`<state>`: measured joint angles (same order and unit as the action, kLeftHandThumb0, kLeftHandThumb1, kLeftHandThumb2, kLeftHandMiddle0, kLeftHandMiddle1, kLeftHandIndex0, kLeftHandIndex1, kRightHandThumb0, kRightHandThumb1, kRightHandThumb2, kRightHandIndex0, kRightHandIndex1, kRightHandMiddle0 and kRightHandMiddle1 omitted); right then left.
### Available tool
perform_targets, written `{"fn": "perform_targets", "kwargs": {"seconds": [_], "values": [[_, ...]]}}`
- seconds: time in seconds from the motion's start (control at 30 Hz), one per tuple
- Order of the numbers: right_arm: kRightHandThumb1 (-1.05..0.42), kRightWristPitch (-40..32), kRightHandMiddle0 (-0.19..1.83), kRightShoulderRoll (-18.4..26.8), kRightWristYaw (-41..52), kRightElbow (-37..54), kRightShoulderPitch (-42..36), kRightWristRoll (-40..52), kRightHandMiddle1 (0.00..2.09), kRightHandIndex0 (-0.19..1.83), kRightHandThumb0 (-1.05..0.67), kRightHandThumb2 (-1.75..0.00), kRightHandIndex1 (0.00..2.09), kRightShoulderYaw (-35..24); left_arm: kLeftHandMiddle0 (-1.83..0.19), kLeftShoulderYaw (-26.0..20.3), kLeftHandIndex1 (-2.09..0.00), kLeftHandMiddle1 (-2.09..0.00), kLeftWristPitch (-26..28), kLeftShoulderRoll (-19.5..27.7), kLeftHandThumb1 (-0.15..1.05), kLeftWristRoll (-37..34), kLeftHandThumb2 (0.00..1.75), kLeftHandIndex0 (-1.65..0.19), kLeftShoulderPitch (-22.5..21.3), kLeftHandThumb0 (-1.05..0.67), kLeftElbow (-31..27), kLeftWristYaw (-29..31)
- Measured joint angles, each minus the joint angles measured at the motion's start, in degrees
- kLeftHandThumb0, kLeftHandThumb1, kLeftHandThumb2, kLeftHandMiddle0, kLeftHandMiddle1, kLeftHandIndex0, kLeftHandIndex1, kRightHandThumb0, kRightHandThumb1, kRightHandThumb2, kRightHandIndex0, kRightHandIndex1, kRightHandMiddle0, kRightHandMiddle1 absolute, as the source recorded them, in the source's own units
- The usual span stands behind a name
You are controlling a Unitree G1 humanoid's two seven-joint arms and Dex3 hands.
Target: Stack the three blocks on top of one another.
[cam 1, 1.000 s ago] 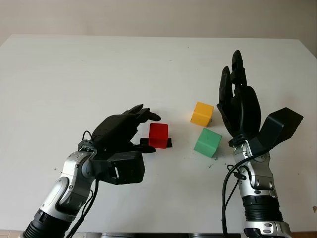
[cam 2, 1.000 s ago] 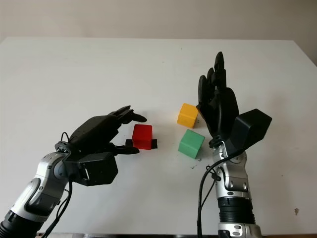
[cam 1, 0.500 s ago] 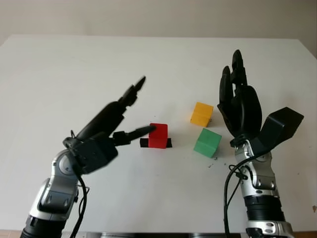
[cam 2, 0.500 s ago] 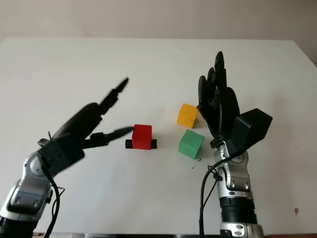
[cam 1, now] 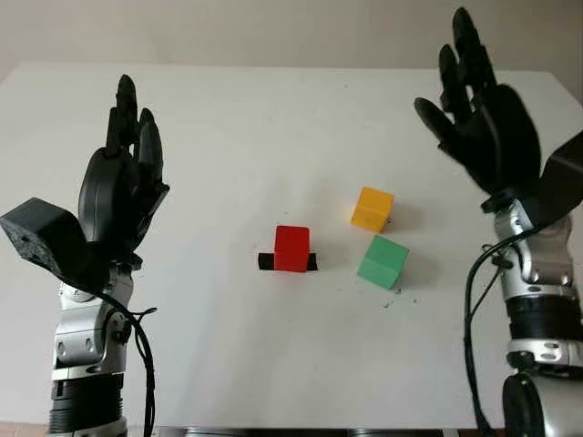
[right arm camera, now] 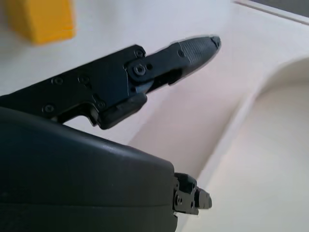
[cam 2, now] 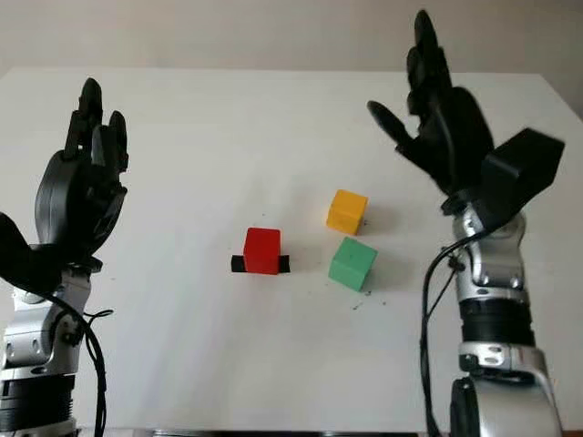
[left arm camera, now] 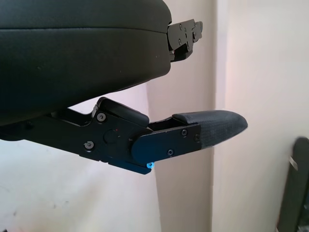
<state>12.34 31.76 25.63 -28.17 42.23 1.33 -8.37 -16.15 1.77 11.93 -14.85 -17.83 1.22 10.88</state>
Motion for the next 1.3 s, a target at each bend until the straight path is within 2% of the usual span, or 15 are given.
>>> {"fn": "perform_targets", "kwargs": {"seconds": [0.13,0.33,0.43,0.57,0.83,1.3], "values": [[-0.75,5.5,0.19,6.8,1.9,-3.5,5.1,-9.9,0.19,0.02,-0.66,-0.03,0.10,5.4,0.19,0.0,0.00,0.00,-0.8,0.0,1.05,-0.2,0.63,0.19,0.0,-0.79,1.4,0.1],[-0.79,24.0,0.23,15.4,-4.3,-8.0,13.2,-31.5,0.18,0.08,-0.61,-0.06,0.09,16.7,0.19,-1.5,0.00,0.00,0.0,-0.6,1.05,-3.9,0.64,0.19,-0.6,-0.79,3.1,-1.1],[-0.78,29.6,0.26,17.8,-9.1,-10.6,17.3,-41.5,0.18,0.10,-0.59,-0.05,0.09,22.1,0.19,-2.3,0.00,0.00,0.1,-0.5,1.05,-4.8,0.63,0.19,-1.1,-0.78,3.3,-1.2],[-0.76,35.6,0.28,18.7,-16.2,-15.7,21.5,-52.1,0.17,0.12,-0.56,-0.05,0.08,29.0,0.19,-2.6,0.00,0.00,0.2,-0.5,1.05,-5.0,0.62,0.19,-1.3,-0.78,3.4,-1.9],[-0.79,40.0,0.31,18.9,-25.0,-18.1,23.7,-60.1,0.14,0.11,-0.52,-0.06,0.06,35.4,0.19,-2.4,0.00,0.00,0.8,-0.5,1.05,-4.7,0.62,0.19,-1.3,-0.78,3.4,-3.3],[-0.82,42.3,0.36,16.4,-27.9,-23.4,24.2,-61.2,0.12,0.08,-0.49,-0.07,0.04,40.0,0.19,-1.6,0.00,0.00,0.9,-0.4,1.05,-3.8,0.64,0.19,-1.7,-0.77,4.7,-2.7]]}}
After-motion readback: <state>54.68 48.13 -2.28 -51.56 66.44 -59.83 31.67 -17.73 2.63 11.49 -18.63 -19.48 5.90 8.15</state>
